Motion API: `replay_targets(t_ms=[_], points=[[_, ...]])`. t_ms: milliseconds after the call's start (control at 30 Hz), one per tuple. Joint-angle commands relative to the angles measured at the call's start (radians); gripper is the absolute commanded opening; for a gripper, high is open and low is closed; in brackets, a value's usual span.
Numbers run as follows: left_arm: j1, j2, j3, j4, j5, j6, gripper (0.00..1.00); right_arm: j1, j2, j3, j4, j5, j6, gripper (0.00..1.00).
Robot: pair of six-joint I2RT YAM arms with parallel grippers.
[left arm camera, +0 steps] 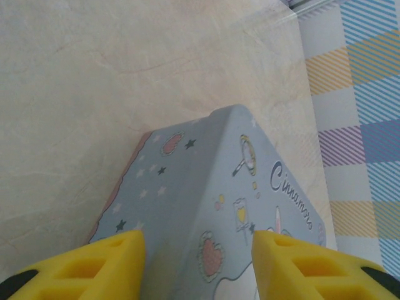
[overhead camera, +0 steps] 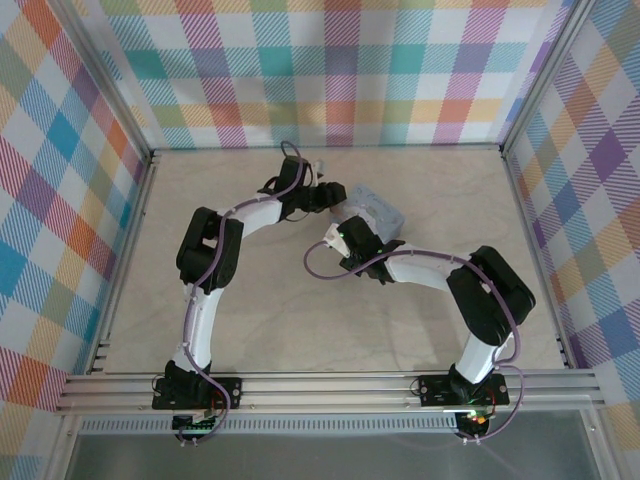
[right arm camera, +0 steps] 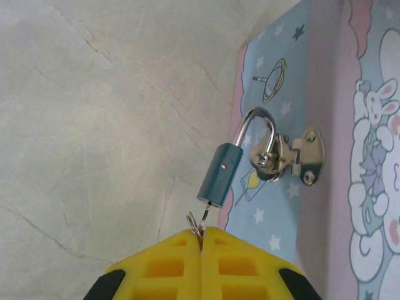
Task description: Unlock the padlock with the key
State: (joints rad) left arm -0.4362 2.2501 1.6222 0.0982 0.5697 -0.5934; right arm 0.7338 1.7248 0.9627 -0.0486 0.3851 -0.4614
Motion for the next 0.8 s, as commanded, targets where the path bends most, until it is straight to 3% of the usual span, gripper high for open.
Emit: replay_targets(t_ms=[0,467,767], points=[[-0.013,-0.048,-0.064,0.071,0.075,-0.049,0.49,0.003,0.037,-0.001,0.127,0.021,-0.022,0.0],[-0.001,-0.14,-0.159,0.13,0.02,-0.081,0.49,0.027,-0.127,-0.091,0.126,-0.025,0.049,0.0],[0.019,-0.325,-0.33,0.122,-0.071,-0.056,0.51,0.07,-0.308,-0.145,0.02,-0.01,0.173,0.0]])
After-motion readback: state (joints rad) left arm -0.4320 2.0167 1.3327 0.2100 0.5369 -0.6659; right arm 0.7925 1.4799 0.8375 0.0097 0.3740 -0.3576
